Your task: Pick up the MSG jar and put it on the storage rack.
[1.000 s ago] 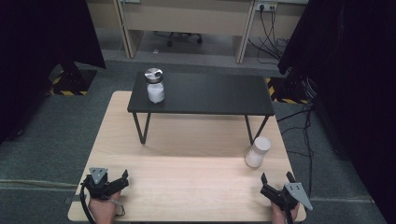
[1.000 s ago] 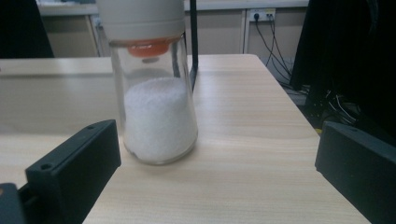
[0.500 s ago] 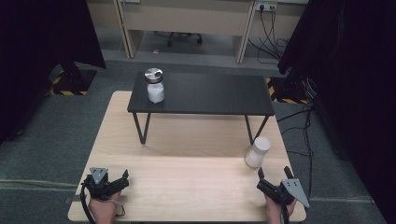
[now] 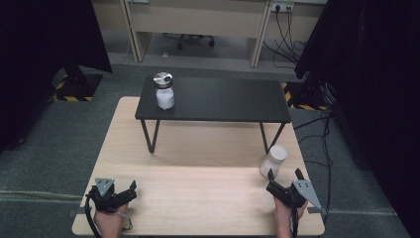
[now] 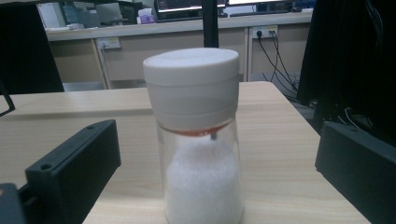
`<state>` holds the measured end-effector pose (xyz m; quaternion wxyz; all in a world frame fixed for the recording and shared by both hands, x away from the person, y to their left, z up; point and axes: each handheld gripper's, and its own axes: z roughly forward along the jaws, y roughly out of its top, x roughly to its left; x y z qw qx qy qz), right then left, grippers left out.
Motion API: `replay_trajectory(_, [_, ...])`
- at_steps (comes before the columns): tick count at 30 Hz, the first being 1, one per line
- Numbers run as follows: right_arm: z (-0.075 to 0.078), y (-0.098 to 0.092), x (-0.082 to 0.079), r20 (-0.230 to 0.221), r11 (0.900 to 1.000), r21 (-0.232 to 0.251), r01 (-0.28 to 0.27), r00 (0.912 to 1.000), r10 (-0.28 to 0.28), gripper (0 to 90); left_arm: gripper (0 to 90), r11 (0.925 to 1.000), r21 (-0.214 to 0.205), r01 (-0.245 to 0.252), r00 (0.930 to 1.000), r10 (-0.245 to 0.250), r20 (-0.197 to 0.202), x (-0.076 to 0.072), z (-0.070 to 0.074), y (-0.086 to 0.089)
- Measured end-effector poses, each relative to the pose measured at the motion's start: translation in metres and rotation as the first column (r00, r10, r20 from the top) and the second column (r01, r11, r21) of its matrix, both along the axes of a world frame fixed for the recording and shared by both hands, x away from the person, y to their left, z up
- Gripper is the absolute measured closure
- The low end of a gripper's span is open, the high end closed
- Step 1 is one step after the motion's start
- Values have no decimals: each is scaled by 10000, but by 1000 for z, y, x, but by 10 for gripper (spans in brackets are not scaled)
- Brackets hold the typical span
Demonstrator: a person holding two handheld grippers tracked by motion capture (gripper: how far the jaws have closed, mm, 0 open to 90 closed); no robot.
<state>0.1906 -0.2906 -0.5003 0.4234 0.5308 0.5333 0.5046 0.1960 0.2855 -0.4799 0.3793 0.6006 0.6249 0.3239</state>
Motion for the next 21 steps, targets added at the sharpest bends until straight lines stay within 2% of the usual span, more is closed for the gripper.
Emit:
replay_trajectory(6, [5,2,9,-5,9999,136,-34,10000,34,3,0,10000,20,-49,10000,49,43,-1,0,-1])
replay_trajectory(21, [8,7,35,-108,9997,-23,-227,9997,227,3,0,10000,27,-15,10000,15,19,-1,0,-1])
